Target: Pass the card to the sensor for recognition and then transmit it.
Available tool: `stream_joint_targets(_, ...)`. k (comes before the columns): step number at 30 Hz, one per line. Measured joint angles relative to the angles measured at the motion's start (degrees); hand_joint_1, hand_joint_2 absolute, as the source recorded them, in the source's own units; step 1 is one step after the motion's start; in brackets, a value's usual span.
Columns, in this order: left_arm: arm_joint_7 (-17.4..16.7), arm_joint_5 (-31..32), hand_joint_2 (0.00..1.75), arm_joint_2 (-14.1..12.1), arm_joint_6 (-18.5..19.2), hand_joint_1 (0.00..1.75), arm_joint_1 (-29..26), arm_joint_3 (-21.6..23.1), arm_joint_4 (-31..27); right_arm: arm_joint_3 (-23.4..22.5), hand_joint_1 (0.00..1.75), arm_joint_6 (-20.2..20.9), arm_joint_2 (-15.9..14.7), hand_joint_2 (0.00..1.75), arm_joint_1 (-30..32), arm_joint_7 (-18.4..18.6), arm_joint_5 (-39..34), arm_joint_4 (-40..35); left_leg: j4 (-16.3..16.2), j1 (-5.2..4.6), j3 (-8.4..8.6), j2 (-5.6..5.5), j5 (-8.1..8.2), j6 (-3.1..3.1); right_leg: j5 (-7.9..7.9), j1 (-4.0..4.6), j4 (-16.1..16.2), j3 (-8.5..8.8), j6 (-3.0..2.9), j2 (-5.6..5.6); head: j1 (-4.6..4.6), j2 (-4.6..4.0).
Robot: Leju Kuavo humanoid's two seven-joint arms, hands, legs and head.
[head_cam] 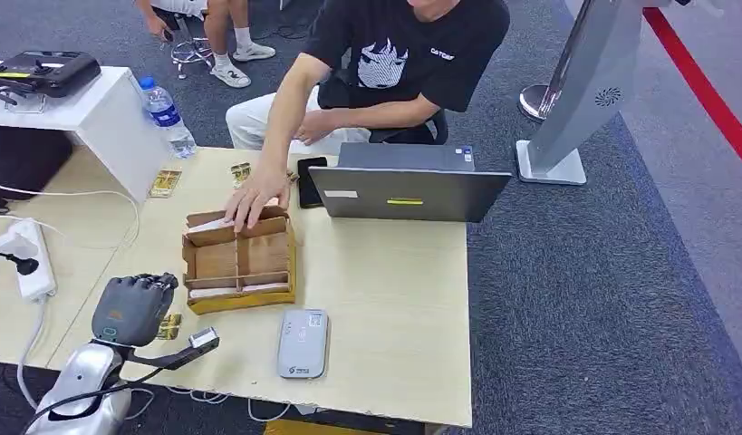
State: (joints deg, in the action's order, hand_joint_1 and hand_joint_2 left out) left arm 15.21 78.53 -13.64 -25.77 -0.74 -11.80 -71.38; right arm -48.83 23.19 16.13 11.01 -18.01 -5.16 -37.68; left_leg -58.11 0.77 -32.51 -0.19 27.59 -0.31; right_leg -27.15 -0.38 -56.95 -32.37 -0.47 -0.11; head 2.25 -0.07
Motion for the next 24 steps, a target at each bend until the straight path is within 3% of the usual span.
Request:
stream_joint_targets(10,1.07,0.44,1.75,0.48,-0.22,1.75,0.07,-0.35,0.81,1.2,0.0,-0.83,0.0,1.75,-0.1,0.44,-1.88,-0.31,-0.01,0.0,0.02,0.0,0.0,0.0,0.0,0.0,0.0,0.0,0.0,0.0,-0.02,0.0)
stream_joint_targets(11,1.14,0.24,1.75,0.52,-0.22,0.61,0.07,-0.35,0.79,1.38,0.0,-0.9,0.0,1.75,-0.11,0.46,-2.01,-0.37,-0.01,0.0,0.03,0.0,0.0,0.0,0.0,0.0,0.0,0.0,0.0,0.0,0.0,0.0)
stream_joint_targets(12,1.22,0.04,1.75,0.59,-0.2,0.0,0.07,-0.35,0.72,1.55,0.0,-0.98,0.0,1.75,-0.12,0.46,-2.12,-0.42,-0.01,0.0,0.04,0.0,0.0,0.0,0.0,0.0,0.0,0.0,0.0,0.0,0.0,0.0)
stream_joint_targets(24,1.75,-0.37,1.75,0.9,0.52,0.0,0.11,-0.33,0.2,2.73,0.0,-0.98,-0.02,1.75,-0.26,0.46,-3.23,-0.5,-0.01,0.0,0.05,0.01,0.0,0.0,0.0,0.0,0.0,-0.01,0.0,0.01,0.0,0.0)
